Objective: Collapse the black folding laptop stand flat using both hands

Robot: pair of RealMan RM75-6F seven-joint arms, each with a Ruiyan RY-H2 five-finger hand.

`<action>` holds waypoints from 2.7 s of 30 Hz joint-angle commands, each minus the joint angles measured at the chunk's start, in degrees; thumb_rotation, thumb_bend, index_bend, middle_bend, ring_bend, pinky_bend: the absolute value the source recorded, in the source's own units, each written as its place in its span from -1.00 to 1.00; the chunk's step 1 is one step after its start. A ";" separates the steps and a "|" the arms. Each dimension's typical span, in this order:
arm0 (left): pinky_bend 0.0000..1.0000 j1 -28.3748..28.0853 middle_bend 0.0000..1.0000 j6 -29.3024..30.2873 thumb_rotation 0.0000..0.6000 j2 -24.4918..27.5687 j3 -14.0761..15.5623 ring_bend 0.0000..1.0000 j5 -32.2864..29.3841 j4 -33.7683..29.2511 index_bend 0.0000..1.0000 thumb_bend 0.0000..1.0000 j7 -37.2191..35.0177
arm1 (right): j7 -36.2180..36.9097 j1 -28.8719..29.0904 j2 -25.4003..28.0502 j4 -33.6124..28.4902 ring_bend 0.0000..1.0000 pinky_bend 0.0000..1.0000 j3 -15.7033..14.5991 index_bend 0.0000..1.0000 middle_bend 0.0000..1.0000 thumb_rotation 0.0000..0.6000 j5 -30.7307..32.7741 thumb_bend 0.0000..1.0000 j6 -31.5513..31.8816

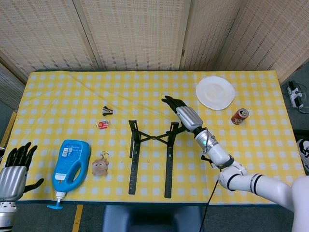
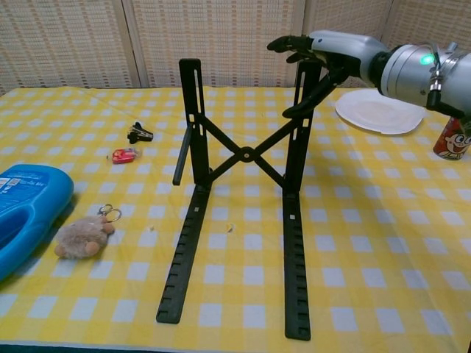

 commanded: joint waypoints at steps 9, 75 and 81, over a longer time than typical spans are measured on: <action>-1.00 0.07 -0.99 -0.09 1.00 -0.45 0.13 -0.89 0.09 0.96 -1.00 -0.82 -1.02 | 3.09 -3.08 2.78 -2.42 -0.72 -1.00 -4.08 -1.00 -0.88 1.00 -3.23 -0.65 0.15; -1.00 0.54 -0.99 -0.33 1.00 -1.43 0.62 -0.89 0.12 2.92 -1.00 -0.82 -3.01 | -13.87 -1.62 -6.10 2.84 -0.22 -0.78 -3.04 0.14 -0.18 1.00 10.51 -0.54 -0.89; -1.00 0.53 -0.99 -0.35 1.00 -1.60 0.64 -0.89 0.22 3.17 -1.00 -0.82 -3.21 | -14.89 -1.80 -6.09 2.39 -0.17 -0.77 -2.84 0.32 -0.11 1.00 11.12 -0.40 -0.43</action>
